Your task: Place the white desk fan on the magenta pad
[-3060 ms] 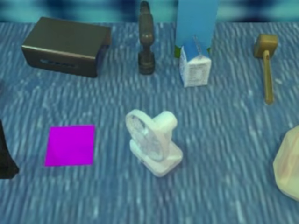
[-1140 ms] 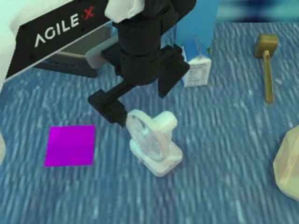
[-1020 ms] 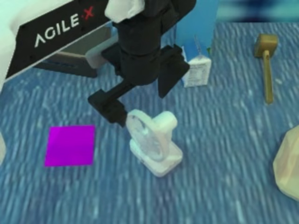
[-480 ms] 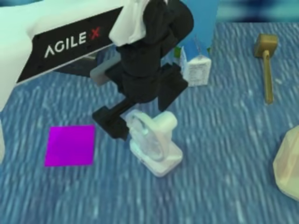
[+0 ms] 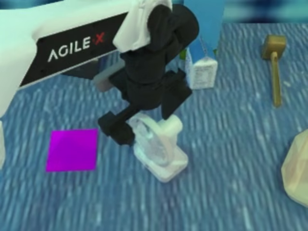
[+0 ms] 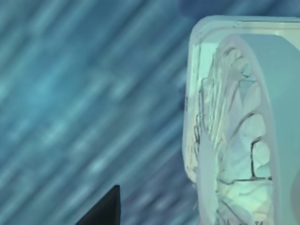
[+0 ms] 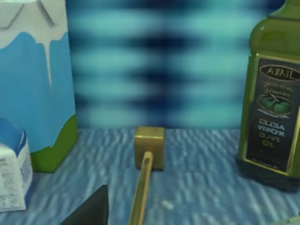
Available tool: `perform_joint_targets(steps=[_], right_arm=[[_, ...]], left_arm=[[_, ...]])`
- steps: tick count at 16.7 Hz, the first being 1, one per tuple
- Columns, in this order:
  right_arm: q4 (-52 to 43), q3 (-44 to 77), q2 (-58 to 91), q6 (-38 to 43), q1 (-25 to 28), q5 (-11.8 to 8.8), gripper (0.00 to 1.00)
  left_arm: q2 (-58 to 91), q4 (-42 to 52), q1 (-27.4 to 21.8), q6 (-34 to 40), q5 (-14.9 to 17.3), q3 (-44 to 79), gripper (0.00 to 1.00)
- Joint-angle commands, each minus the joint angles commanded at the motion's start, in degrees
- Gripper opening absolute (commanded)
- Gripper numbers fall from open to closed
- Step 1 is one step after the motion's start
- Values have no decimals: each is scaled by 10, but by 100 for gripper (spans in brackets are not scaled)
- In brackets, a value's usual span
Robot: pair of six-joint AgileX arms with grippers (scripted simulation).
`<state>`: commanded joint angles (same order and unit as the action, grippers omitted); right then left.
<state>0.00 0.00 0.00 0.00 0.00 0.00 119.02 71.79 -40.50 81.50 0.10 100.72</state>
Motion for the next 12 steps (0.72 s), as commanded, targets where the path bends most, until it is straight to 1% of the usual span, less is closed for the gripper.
perform_joint_targets(steps=[10, 11, 12], right_arm=[[0, 0, 0, 0, 0, 0, 100], [0, 0, 0, 0, 0, 0, 100], [0, 0, 0, 0, 0, 0, 100]], left_arm=[[0, 0, 0, 0, 0, 0, 2], [0, 0, 0, 0, 0, 0, 0], [0, 0, 0, 0, 0, 0, 0]])
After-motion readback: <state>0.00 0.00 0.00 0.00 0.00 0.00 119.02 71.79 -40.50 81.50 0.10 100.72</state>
